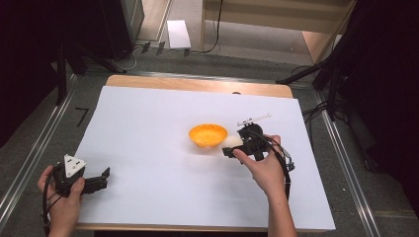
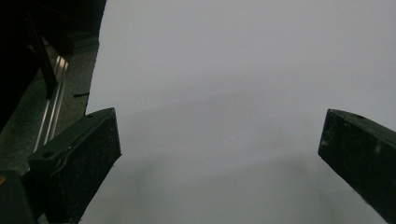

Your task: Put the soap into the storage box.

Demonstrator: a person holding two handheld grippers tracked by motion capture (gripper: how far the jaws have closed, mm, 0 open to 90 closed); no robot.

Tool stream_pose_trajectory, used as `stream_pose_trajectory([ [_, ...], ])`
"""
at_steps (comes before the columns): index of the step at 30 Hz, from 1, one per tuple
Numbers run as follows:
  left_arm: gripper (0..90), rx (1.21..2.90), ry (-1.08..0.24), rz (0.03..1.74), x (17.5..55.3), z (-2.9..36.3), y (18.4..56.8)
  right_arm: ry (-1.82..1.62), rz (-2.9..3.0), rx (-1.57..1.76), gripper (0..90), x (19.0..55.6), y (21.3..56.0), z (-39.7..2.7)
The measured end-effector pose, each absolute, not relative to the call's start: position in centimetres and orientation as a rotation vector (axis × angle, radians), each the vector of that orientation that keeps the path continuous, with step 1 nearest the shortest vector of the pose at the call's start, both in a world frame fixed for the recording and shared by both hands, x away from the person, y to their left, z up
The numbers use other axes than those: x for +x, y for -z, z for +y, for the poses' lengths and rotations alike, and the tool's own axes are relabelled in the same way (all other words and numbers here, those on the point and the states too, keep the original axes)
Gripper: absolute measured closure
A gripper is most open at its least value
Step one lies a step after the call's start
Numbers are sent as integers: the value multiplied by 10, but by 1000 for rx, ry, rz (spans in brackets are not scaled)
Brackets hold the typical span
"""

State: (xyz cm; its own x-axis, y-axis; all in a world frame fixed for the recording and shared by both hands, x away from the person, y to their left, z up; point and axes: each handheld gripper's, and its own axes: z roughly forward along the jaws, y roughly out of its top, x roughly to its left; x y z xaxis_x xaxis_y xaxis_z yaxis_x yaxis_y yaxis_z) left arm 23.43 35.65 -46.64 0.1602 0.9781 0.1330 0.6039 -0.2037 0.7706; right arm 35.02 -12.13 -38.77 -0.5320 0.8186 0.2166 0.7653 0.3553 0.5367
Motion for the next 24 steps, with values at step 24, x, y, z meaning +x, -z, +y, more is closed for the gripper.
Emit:
stream_pose_trajectory([
  [24,0,1882,-865,1498,234,357,466,-948,2524,1428,255,368,373,-97],
])
